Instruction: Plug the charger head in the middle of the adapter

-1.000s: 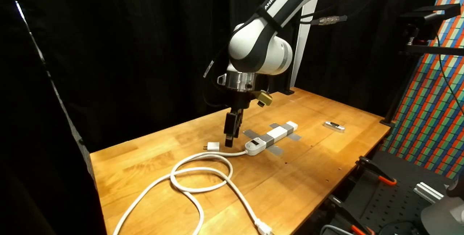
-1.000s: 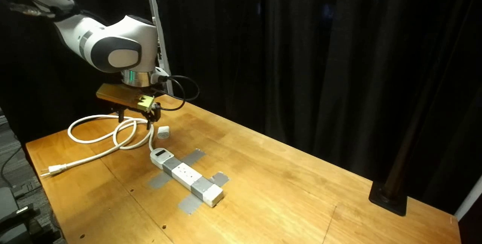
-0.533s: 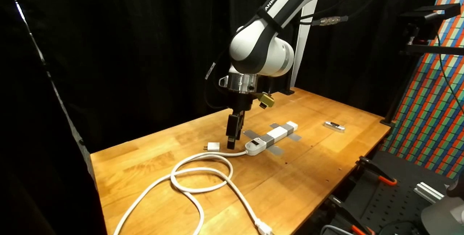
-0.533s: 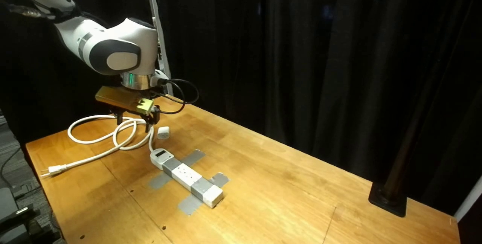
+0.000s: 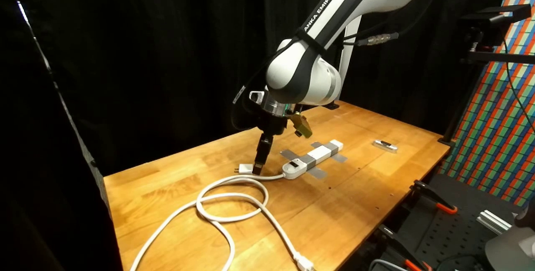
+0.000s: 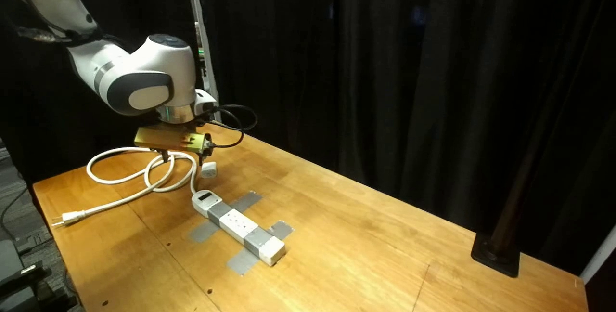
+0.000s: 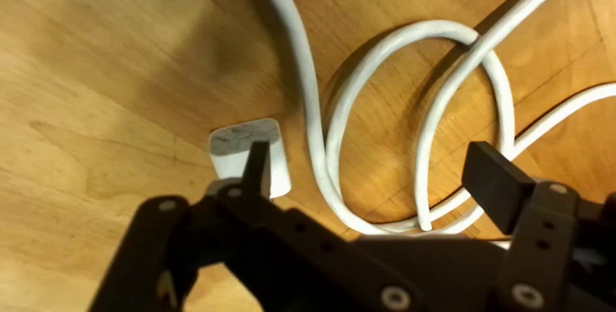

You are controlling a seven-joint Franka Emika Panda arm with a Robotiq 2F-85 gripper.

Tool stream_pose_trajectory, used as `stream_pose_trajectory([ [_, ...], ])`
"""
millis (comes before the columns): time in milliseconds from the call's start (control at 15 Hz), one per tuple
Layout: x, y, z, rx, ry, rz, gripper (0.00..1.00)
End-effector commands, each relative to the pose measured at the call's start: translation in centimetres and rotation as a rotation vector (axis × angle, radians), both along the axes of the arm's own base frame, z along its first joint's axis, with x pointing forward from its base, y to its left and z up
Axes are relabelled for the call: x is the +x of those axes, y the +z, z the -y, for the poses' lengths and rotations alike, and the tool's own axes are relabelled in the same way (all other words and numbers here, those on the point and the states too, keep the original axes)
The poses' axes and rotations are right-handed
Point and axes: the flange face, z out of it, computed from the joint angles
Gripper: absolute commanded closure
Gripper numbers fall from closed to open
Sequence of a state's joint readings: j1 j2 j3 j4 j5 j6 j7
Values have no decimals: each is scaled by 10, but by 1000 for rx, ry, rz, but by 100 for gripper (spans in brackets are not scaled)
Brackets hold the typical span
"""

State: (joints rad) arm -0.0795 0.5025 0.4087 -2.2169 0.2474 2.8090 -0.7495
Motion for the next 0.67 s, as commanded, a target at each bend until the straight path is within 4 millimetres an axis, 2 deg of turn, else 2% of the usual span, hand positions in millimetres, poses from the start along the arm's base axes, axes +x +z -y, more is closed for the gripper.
stream_pose_trajectory([
  [0, 4, -17, -4, 21, 100, 87, 0],
  [200, 9, -25, -5, 50, 153, 141, 0],
  [600, 30, -19, 6, 67, 186, 297, 0],
])
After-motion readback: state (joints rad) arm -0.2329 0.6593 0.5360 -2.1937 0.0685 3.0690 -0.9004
